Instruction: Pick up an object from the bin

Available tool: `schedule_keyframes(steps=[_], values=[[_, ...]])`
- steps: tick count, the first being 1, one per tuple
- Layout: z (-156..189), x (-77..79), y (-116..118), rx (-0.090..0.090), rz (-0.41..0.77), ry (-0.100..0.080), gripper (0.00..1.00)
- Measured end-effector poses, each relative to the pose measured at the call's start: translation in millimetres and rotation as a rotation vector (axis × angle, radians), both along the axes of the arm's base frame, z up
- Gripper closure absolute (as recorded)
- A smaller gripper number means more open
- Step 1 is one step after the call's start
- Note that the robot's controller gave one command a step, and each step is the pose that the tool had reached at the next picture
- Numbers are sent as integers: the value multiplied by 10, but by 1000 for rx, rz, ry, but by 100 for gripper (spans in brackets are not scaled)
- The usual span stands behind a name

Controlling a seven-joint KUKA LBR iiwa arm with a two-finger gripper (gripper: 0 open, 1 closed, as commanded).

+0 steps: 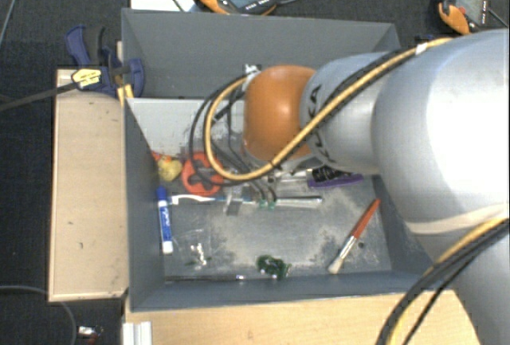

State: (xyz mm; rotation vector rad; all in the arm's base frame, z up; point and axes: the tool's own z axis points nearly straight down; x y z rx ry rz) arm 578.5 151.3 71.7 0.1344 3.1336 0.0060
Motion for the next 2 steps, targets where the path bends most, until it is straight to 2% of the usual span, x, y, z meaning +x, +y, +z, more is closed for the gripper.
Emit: schedule_keyframes(steps=[1, 2], values=[[369, -26, -9, -2, -1, 9, 100], [921, -20, -9, -2, -1, 8, 100]])
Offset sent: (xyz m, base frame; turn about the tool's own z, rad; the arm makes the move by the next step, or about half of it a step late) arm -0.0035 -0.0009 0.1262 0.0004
